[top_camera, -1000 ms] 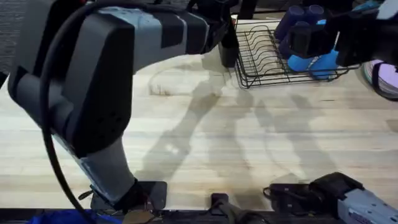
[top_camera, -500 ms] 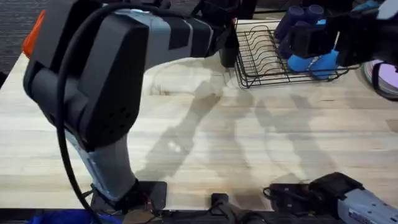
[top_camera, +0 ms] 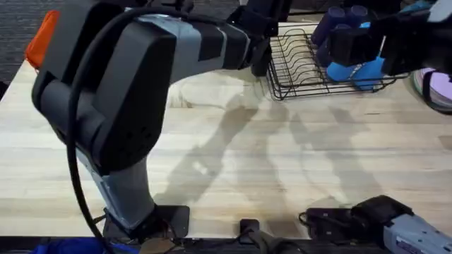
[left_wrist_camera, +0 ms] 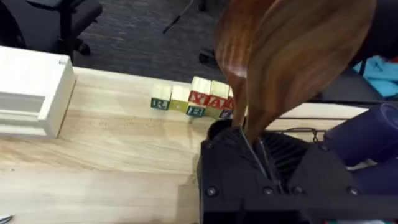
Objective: Pick up the spoon on the table one by one and put them onto the rack
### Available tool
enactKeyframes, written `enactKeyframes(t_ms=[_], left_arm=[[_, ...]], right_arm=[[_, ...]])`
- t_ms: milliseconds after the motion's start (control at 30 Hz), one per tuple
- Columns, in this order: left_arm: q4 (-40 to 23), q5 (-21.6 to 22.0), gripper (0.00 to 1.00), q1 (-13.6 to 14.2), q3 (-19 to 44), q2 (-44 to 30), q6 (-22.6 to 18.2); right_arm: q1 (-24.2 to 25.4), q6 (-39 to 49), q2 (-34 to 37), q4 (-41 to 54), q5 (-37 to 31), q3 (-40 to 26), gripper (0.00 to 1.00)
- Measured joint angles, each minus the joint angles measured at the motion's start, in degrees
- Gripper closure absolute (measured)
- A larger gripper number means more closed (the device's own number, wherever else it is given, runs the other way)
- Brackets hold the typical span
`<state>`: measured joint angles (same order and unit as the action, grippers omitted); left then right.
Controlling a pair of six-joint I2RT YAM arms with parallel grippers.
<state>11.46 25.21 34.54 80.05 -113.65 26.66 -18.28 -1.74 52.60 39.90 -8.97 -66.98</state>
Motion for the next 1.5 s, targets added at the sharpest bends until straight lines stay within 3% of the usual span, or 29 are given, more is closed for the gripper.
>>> enactKeyframes(t_ms=[167, 333, 433, 567, 733, 1000, 1233, 1267, 1500], left_arm=[[-0.41, 0.02, 0.928, -0.04, 0.00, 0.00, -0.20], [-0.30, 0.02, 0.750, -0.07, 0.00, 0.00, -0.42], [-0.17, 0.63, 0.545, -0.07, 0.00, 0.01, -0.37], [-0.41, 2.50, 0.384, -0.07, 0.00, 0.14, -1.46], [-2.87, 3.10, 0.299, -0.07, 0.00, 3.35, -3.81], [-18.04, 3.15, 0.021, -0.15, 0.25, 17.54, -5.16], [-37.10, 3.15, 0.008, -2.34, 0.37, 27.85, -5.34], [-45.70, 3.15, 0.008, -4.07, 0.37, 31.67, -5.52], [-61.40, 3.17, 0.008, -9.03, 0.37, 41.72, -5.66]], right_arm=[[0.00, 0.00, 0.00, 0.00, 0.00, 0.00, 0.007], [0.00, 0.00, 0.00, 0.01, 0.00, 0.00, 0.007], [0.00, 0.00, 0.00, 0.00, 0.00, 0.00, 0.007], [0.00, 0.00, 0.00, 0.00, -0.02, 0.00, 0.007], [0.00, 0.00, 0.02, 0.00, 0.00, 0.00, 0.007], [0.00, 0.00, 0.01, 0.09, 0.00, 0.00, 0.007], [0.00, 0.00, 0.00, 4.90, 0.00, 0.00, 0.007], [0.00, 0.00, 0.01, 7.12, 0.00, 0.00, 0.007], [0.00, -1.61, 0.00, 7.76, 0.01, -0.08, 0.007]])
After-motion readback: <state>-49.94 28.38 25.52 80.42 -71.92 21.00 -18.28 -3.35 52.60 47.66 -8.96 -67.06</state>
